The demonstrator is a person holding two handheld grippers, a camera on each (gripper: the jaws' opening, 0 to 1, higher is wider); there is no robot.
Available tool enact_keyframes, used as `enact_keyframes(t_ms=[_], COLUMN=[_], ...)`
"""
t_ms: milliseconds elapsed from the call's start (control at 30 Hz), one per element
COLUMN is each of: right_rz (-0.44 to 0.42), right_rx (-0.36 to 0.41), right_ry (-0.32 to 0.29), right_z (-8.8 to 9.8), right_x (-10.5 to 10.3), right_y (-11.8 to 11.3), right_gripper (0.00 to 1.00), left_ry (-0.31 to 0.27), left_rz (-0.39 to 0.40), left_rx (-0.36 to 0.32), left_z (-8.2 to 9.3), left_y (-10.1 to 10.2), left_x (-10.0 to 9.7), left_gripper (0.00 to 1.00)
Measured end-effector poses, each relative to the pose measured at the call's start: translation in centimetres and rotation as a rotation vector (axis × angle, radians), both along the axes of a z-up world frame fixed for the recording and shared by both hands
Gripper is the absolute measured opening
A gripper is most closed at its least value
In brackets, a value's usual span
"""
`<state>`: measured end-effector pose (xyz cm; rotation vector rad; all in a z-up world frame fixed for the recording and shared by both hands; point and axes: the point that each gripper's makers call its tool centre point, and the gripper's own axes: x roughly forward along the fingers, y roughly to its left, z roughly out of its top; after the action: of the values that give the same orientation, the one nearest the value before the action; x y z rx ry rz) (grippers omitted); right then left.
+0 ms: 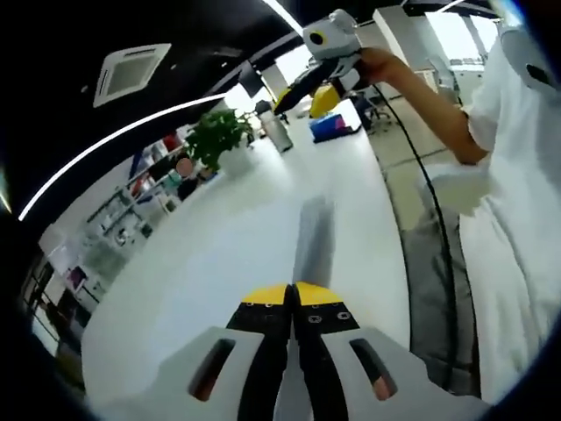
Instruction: Grasp the top corner of one sheet in the document stack and pull a single sheet out from the document stack, separating that one sheet from the rest and lifting it clear until the single sheet is fully removed from the stack
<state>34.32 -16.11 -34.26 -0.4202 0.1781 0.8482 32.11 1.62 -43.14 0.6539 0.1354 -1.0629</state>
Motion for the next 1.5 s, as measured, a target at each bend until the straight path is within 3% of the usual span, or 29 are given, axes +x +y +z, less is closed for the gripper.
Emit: enact_keyframes(t_ms=[400,467,567,967,1500], right_rz=[-0.005,-0.007,-0.004,-0.008,-0.007], right_rx=[0.005,0.008,0.009,0.008,0.006], right_ry=[-0.002,-0.003,0.001,-0.001,-0.006], right_z=[0.2,0.2,0.1,0.1,0.2], right_x=[0.2,0.2,0.2,0.2,0.0], right_y=[-0.1,-0.1,0.0,-0.2,-0.1], right_gripper=[0.46,0.46,0.46,0.46,0.46], left_ry=[0.038,0.03,0.102,0.119,0.09], left_rz=[0.026,0.071,0.073,0.098,0.128], left_rx=[-0.085,-0.14,-0.232,-0.293,-0.323], left_z=[2.0,3.0,4.1,5.9,7.8], left_y=[0.9,1.3,1.5,2.9,4.1], left_x=[0.0,0.7,0.5,0.0,-0.3], left_gripper=[0.03,0.03,0.03,0.03,0.03])
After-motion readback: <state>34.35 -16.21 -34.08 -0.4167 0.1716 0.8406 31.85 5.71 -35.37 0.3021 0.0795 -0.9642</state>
